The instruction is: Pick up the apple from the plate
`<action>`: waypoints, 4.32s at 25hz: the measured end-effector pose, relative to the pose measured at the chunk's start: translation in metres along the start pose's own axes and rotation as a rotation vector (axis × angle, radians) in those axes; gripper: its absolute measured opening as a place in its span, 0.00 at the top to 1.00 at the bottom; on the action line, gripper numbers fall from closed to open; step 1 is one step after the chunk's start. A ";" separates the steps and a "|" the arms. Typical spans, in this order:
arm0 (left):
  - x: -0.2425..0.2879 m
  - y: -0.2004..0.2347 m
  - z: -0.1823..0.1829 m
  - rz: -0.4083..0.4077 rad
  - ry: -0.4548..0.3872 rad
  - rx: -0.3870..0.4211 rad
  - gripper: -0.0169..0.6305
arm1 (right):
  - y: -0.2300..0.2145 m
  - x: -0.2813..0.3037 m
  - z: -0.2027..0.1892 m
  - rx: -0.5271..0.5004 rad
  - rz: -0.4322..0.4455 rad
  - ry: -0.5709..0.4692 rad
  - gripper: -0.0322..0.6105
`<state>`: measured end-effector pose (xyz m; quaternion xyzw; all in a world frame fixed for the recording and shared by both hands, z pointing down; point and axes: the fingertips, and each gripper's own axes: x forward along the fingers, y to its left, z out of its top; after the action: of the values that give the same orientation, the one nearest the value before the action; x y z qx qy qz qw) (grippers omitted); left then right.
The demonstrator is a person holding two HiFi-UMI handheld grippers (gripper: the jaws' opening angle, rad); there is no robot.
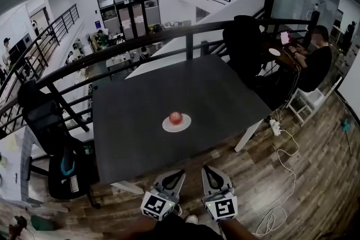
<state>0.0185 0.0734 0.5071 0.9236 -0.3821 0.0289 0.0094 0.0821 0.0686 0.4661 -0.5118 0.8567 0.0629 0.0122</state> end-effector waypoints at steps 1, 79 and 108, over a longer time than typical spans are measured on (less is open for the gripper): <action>0.006 0.004 0.000 0.000 0.001 -0.003 0.94 | -0.002 0.004 0.000 -0.001 0.001 -0.014 0.91; 0.230 0.231 -0.026 0.139 0.135 0.014 0.94 | -0.144 0.289 -0.075 -0.021 0.190 0.089 0.91; 0.239 0.291 -0.171 0.164 0.472 -0.140 0.42 | -0.138 0.315 -0.137 0.037 0.161 0.254 0.91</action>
<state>-0.0261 -0.2938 0.6904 0.8543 -0.4441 0.2176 0.1599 0.0597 -0.2882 0.5618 -0.4450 0.8906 -0.0176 -0.0920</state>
